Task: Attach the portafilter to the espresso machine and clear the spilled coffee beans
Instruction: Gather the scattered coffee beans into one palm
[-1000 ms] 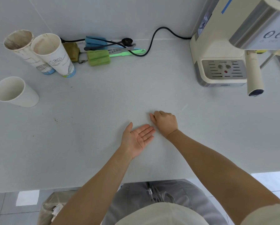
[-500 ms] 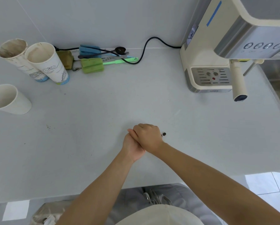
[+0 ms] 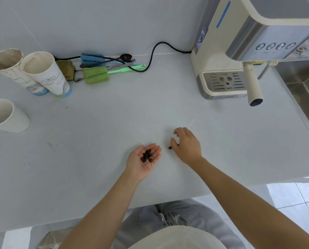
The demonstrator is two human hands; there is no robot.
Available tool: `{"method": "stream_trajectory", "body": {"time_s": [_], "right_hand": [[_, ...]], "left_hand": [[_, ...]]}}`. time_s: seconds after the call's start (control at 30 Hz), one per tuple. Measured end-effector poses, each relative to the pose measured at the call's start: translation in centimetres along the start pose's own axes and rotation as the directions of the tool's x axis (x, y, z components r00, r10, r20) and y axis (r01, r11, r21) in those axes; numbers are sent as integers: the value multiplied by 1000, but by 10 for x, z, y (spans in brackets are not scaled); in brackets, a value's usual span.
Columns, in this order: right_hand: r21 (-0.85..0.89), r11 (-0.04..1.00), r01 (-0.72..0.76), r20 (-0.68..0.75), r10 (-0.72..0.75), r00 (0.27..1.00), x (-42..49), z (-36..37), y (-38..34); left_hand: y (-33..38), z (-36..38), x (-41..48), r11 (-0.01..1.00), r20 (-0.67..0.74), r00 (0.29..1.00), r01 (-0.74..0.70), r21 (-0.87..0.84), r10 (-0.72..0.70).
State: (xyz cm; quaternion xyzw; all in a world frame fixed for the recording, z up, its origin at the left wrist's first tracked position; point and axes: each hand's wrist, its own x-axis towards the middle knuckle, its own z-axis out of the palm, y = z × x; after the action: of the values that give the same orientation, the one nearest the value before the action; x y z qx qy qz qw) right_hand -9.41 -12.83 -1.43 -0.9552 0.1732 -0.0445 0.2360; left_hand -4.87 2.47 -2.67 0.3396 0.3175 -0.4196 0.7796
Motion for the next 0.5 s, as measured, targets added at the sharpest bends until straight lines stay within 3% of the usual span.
{"method": "stream_trajectory", "body": {"time_s": [0.2,0.5], "right_hand": [[-115,982,-153,124,167,978,-23,11,25],[-192,978,-77,85,95,992,-17,30,-10]], "left_hand": [[3,-10,-3,1000,45,999,15,13,-16],[3,-17,-9,999,63,998,18,51,-21]]}}
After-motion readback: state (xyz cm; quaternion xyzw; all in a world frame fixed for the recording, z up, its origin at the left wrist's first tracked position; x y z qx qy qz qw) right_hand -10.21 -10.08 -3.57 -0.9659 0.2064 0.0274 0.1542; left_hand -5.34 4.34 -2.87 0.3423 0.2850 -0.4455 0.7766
